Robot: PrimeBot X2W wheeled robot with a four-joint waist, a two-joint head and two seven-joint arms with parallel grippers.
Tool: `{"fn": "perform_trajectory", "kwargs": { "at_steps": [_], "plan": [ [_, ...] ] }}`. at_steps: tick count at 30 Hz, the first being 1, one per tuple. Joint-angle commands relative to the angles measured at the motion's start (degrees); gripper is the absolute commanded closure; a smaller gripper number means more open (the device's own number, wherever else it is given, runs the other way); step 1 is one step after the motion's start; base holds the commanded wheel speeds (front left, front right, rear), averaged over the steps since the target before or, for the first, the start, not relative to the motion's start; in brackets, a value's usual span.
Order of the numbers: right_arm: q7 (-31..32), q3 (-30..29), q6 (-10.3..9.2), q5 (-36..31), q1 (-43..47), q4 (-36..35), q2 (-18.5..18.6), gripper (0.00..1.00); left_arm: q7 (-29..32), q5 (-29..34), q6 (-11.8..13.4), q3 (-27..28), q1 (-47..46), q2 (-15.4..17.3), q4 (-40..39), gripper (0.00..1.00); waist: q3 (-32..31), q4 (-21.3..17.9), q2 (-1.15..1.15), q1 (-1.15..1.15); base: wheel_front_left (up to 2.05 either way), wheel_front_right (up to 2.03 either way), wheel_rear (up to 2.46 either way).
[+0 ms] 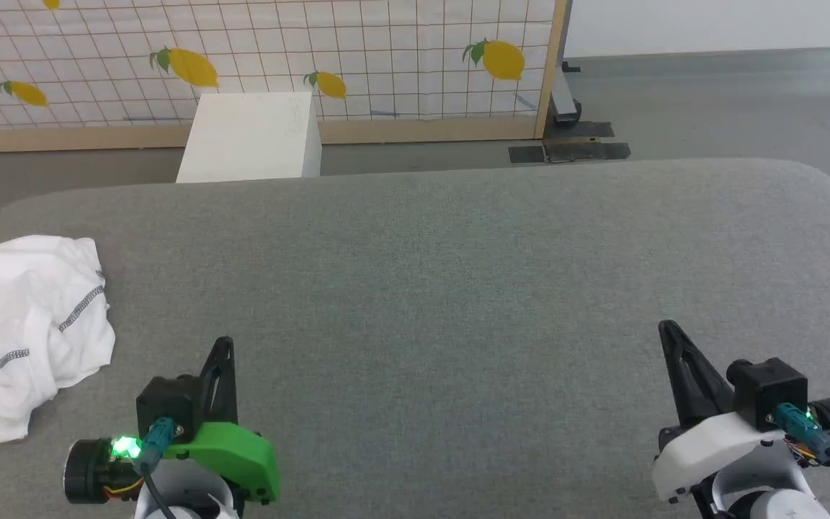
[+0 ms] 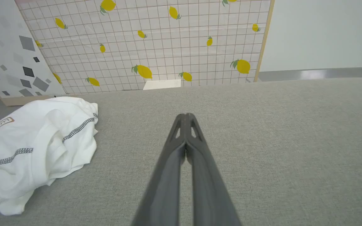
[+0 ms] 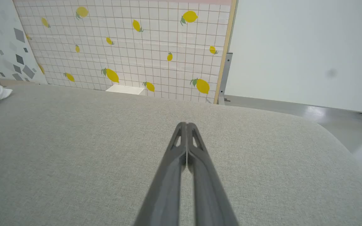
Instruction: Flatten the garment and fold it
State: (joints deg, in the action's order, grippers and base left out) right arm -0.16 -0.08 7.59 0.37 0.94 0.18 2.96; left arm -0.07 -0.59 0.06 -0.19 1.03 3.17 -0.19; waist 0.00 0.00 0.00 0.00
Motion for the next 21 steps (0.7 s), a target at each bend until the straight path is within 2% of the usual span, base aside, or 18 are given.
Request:
{"fn": "perform_trajectory", "kwargs": {
  "at_steps": [1,21],
  "plan": [
    [0.16,0.08,-0.10,-0.37,-0.94,-0.18,-0.08,1.00,0.07,0.59,-0.06,0.19,-1.03,-0.29,0.19,1.00,0.00,0.00,0.00,0.00,0.00,0.00,0.00],
    [0.16,0.08,-0.10,-0.37,-0.94,-0.18,-0.08,1.00,0.07,0.59,-0.06,0.19,-1.03,-0.29,0.19,1.00,0.00,0.00,0.00,0.00,0.00,0.00,0.00]
  ]
}}
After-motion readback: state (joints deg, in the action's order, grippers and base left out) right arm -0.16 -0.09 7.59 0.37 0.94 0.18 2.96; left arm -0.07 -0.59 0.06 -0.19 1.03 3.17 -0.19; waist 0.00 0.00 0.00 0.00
